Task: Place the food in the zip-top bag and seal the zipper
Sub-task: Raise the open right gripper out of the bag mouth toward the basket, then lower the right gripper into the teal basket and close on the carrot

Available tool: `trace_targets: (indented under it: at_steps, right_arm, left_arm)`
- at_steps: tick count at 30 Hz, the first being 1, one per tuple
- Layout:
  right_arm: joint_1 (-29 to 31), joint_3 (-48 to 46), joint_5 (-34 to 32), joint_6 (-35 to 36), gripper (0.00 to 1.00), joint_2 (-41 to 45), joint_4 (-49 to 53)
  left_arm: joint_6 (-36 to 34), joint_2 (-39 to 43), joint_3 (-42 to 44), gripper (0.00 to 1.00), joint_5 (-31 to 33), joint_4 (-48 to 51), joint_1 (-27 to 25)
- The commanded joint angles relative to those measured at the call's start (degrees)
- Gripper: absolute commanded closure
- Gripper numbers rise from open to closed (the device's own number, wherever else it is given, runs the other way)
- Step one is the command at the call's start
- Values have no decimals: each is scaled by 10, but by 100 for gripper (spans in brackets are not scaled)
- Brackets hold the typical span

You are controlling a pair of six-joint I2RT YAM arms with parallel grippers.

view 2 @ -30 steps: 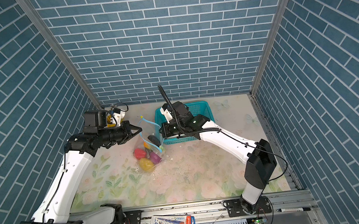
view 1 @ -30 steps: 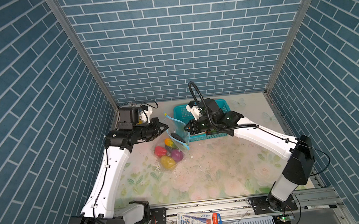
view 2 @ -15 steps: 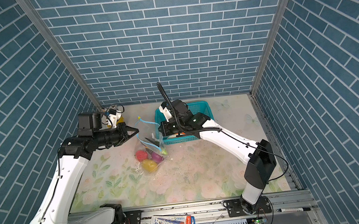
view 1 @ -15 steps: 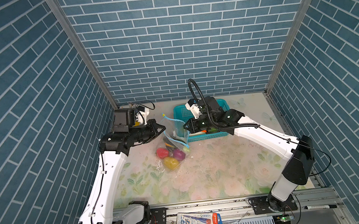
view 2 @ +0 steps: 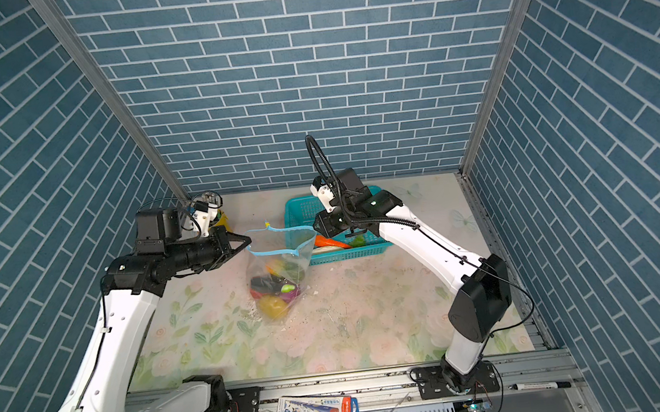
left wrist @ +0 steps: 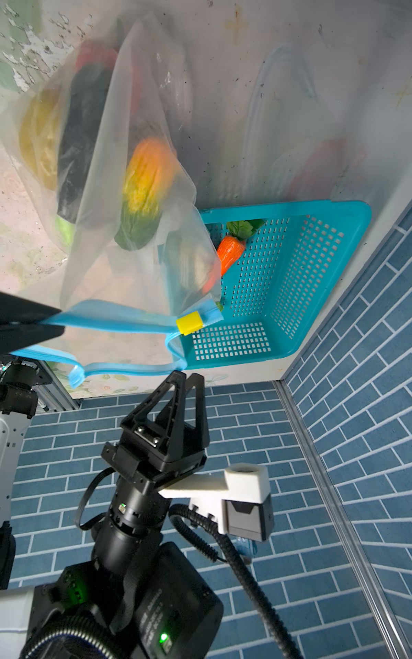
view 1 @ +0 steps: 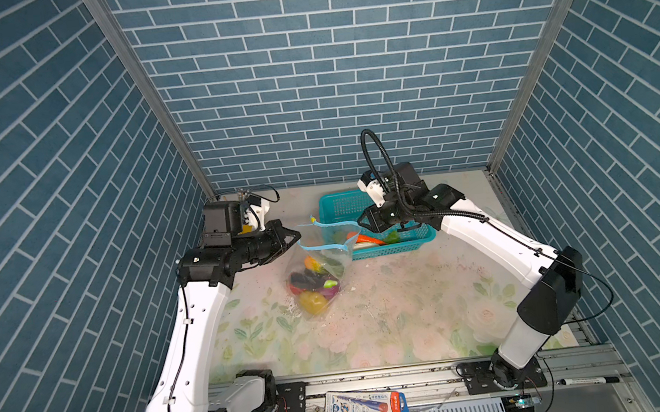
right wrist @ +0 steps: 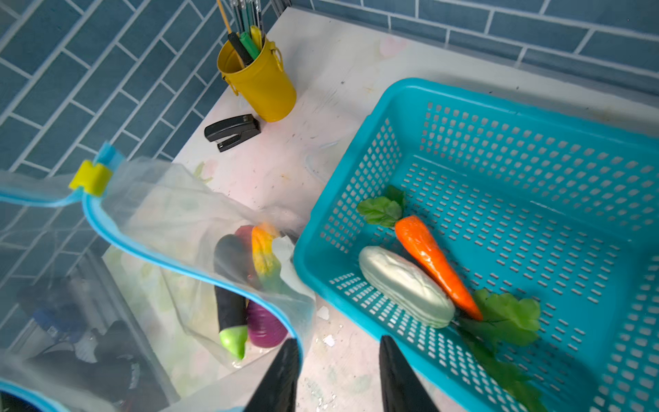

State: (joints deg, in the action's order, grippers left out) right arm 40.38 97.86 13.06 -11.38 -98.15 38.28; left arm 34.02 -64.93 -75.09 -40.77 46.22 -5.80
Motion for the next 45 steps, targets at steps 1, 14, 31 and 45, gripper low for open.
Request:
trace_targets:
  at_steps: [1,14,31,45]
  right_arm:
    - [-11,56,0,53,62,-41,47]
    - [-23,83,-52,153,56,-116,73]
    - [-27,257,-76,215,52,-340,124]
    - [-25,383,-49,237,38,-464,180]
  left_arm:
    - [-2,6,13,100,-13,-20,4]
    - [-5,7,20,100,-13,-19,4]
    - [-8,0,24,100,-6,-18,5]
    - [-10,-13,21,100,-6,-15,5]
